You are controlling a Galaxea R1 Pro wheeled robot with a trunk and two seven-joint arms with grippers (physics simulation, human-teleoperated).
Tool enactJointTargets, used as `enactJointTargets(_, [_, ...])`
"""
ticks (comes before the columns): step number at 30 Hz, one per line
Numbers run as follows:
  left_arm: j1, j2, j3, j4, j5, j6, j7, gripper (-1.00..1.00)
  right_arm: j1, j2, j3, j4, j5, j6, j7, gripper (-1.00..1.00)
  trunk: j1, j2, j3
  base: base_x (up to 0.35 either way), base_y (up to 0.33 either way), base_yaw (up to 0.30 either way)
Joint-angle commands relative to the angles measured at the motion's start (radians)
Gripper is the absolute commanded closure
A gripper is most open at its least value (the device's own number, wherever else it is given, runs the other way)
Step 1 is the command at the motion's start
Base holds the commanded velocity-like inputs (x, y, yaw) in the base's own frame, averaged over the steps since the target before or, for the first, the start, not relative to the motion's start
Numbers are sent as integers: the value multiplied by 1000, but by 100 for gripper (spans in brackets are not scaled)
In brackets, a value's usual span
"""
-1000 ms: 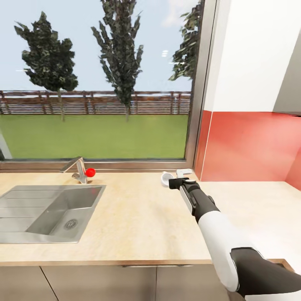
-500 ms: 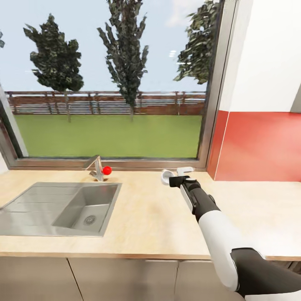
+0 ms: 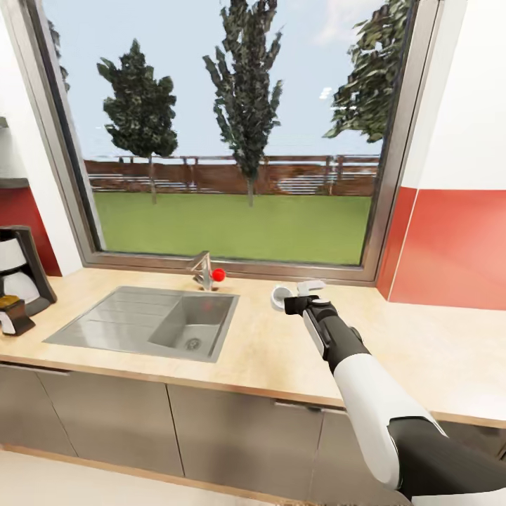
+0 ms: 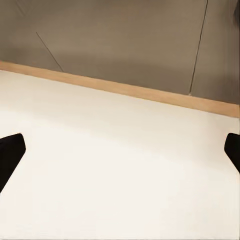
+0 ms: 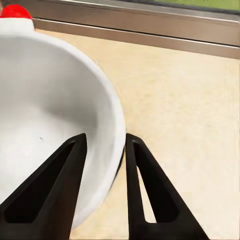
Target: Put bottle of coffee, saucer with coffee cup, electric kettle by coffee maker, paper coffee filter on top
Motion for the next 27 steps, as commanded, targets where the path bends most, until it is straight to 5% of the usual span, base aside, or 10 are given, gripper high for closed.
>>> enactJointTargets(1, [1,0,-2,-1,7,-1,0,-100,0,1,-3,-1,8,5,4,100,0,-1,0,-336,1,261])
enactJointTargets(14, [1,2,-2,-1,8,-1,0,-100,0,1,-3,0,7,5,4,100,0,-1,7,-304,103,261])
enactJointTargets(27, [1,1,-2,-1,8,0,0,-100,0,1,-3,2,7,5,4,100,0,-1,14,-41,293,261])
